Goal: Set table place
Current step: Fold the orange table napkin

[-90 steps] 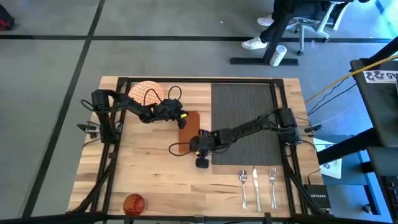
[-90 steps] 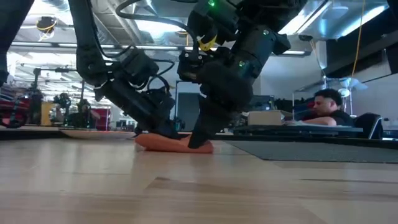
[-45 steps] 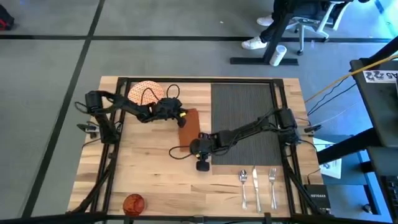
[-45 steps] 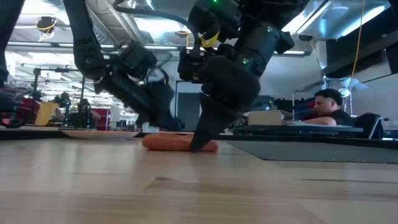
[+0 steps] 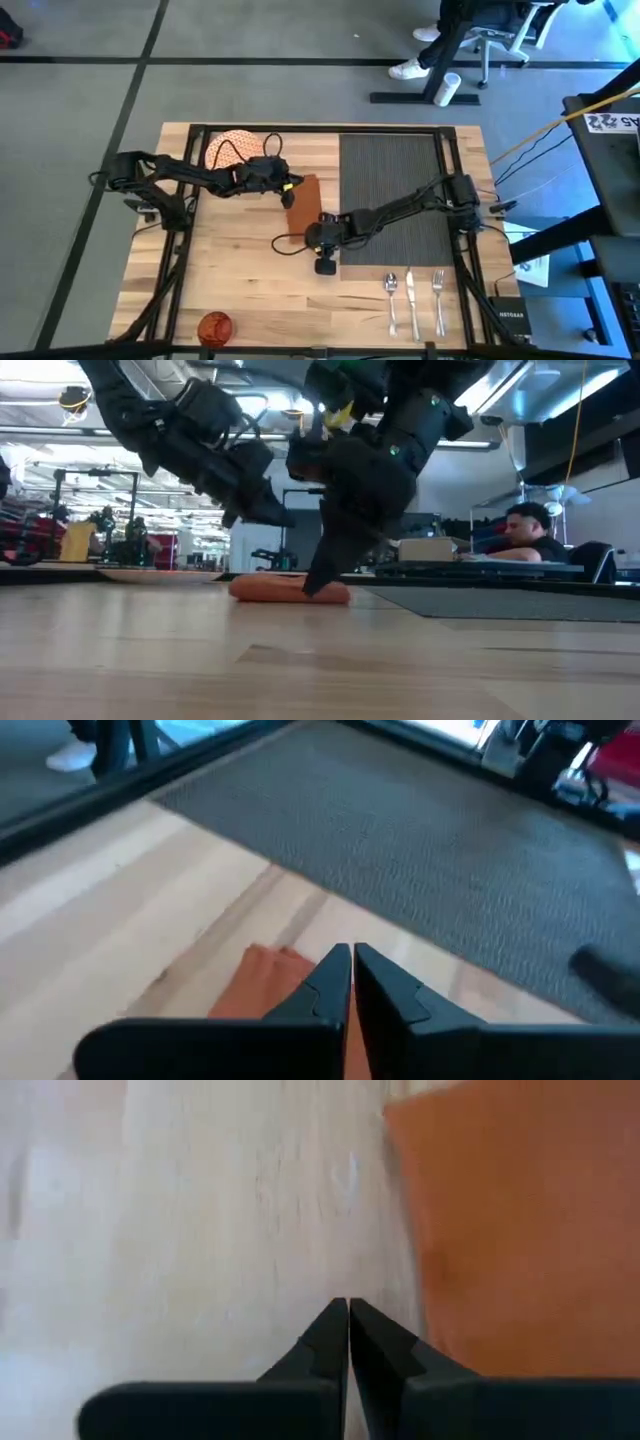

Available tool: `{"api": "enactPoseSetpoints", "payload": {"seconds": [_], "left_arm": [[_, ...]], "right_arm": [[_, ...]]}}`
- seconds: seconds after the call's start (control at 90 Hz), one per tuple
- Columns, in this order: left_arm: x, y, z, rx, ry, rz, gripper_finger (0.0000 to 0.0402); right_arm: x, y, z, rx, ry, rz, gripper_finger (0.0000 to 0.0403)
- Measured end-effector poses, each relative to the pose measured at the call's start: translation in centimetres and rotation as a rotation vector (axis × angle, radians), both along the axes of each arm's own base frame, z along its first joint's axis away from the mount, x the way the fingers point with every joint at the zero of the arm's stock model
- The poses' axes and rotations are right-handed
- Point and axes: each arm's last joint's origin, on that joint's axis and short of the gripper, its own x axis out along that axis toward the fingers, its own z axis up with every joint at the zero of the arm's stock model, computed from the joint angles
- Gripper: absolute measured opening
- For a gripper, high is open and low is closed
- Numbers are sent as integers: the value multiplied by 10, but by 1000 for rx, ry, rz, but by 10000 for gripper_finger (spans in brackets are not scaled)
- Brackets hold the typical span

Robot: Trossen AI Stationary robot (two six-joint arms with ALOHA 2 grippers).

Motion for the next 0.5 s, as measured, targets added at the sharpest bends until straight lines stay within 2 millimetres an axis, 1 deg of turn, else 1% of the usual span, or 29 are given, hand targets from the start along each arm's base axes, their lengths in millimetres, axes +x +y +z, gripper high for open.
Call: {"api": "enactPoseSetpoints", "payload": {"seconds": [0.1,0.167,0.244,0.344,0.5], "left_arm": [[1,2,-8,11,31,35,0],[1,6,-12,15,41,50,0],[1,10,-20,6,71,62,0],[2,14,-27,4,78,76,0],[4,17,-37,8,85,77,0]], "right_arm": [[7,2,11,-47,-60,-16,0],[11,-1,14,-64,-100,-13,0],[16,-7,12,-67,-137,-19,0],[18,-17,9,-94,-140,-51,0],[20,-24,6,-118,-136,-74,0]]}}
